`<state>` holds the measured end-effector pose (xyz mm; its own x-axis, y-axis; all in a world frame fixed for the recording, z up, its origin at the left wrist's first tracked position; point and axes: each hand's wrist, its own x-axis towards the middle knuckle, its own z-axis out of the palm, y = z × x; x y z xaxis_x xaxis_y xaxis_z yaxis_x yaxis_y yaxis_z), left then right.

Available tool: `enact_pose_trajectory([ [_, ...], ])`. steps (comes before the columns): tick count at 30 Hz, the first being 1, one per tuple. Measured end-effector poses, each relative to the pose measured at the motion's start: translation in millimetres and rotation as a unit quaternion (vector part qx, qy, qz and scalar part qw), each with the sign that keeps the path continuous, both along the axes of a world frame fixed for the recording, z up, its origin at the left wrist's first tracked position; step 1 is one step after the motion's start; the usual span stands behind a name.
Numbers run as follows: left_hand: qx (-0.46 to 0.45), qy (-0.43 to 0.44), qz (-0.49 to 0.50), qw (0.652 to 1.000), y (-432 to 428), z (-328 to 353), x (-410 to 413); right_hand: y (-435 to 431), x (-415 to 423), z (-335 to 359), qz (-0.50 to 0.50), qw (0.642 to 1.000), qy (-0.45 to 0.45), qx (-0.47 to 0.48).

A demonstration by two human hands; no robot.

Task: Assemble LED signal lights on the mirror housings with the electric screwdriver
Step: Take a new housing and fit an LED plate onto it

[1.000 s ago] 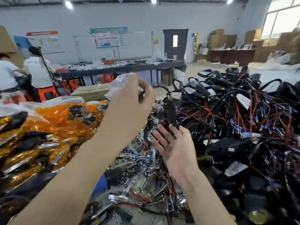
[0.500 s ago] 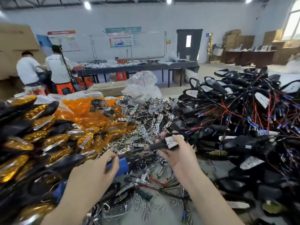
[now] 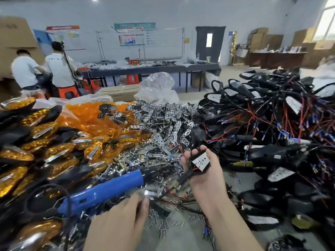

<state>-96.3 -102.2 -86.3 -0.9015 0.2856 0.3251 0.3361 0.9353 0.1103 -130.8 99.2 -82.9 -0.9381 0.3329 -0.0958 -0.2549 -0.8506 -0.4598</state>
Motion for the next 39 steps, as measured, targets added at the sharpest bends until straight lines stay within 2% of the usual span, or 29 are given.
enact_pose_trajectory([
  [4,0.079,-0.039,-0.043,0.995,20,-12,-8,-10,-8,-4,-0.026,0.997,-0.028,0.065],
  [7,0.086,-0.046,-0.068,0.993,40,-22,-14,-14,-13,-7,-0.069,0.989,-0.039,0.122],
  [14,-0.027,-0.027,-0.100,0.994,39,-31,-24,0,-18,-6,-0.142,0.978,-0.047,0.148],
  [18,-0.058,0.008,-0.077,0.995,27,-28,-25,15,-22,-2,-0.184,0.974,-0.054,0.117],
  [21,-0.010,0.007,-0.078,0.997,17,-16,-24,25,-23,-1,-0.206,0.971,-0.056,0.110],
  [24,-0.031,-0.003,-0.068,0.997,10,-12,-22,28,-23,-1,-0.208,0.970,-0.060,0.114],
  [26,0.002,-0.014,-0.104,0.994,8,-10,-22,27,-23,-1,-0.209,0.969,-0.061,0.115],
  [28,-0.015,-0.017,-0.115,0.993,6,-13,-20,25,-23,-1,-0.209,0.970,-0.059,0.110],
  [30,0.027,0.032,-0.098,0.994,8,-19,-20,20,-22,-2,-0.201,0.973,-0.057,0.100],
  [34,0.093,0.031,-0.100,0.990,28,-17,-15,-1,-21,-6,-0.174,0.977,-0.070,0.101],
  [36,0.132,-0.014,-0.124,0.983,35,-10,-15,-14,-22,-8,-0.154,0.980,-0.064,0.107],
  [39,0.149,0.008,-0.141,0.979,38,-18,-17,-24,-21,-10,-0.131,0.982,-0.050,0.127],
])
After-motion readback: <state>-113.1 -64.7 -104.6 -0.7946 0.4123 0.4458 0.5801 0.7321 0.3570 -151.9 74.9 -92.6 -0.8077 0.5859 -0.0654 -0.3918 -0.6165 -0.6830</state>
